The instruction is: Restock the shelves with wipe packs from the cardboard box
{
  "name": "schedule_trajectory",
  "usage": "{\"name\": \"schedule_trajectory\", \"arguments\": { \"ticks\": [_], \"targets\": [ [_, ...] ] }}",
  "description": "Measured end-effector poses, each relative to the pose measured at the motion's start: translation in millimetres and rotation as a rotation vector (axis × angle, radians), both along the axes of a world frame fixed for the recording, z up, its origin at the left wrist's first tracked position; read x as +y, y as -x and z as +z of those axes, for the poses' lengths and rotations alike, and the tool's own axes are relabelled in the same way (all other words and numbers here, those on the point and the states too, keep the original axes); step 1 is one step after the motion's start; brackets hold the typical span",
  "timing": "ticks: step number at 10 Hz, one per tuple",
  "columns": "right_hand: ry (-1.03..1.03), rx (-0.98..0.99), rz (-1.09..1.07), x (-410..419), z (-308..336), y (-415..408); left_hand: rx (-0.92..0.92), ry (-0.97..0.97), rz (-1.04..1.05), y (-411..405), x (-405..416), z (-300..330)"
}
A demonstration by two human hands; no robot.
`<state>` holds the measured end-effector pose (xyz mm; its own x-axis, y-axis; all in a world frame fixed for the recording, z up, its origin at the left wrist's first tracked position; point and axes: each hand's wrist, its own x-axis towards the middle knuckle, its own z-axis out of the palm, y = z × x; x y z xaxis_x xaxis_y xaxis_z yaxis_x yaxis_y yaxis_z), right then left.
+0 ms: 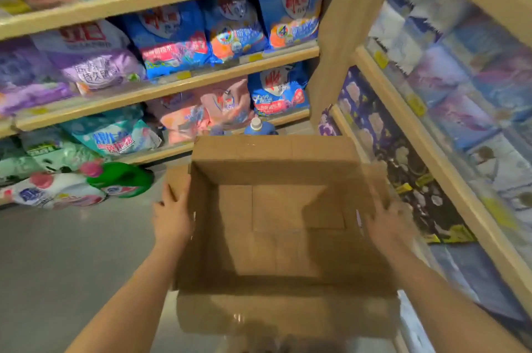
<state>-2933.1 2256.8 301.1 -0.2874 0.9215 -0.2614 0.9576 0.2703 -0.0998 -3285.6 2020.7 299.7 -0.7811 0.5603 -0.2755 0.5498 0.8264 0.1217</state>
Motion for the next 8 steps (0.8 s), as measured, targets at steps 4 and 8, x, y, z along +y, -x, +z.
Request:
{"name": "schedule_trajectory", "arguments": {
  "ticks": [4, 8],
  "targets": [
    [0.148, -0.093, 0.037, 22.6, -315.6, 51.0, -0.046, 0.073, 0.014, 50.4, 28.5, -316.1],
    [0.249, -0.127, 0.007, 25.0, -392.2, 32.0, -0.247, 0.213, -0.096, 48.0, 65.2, -398.6]
  ]
}}
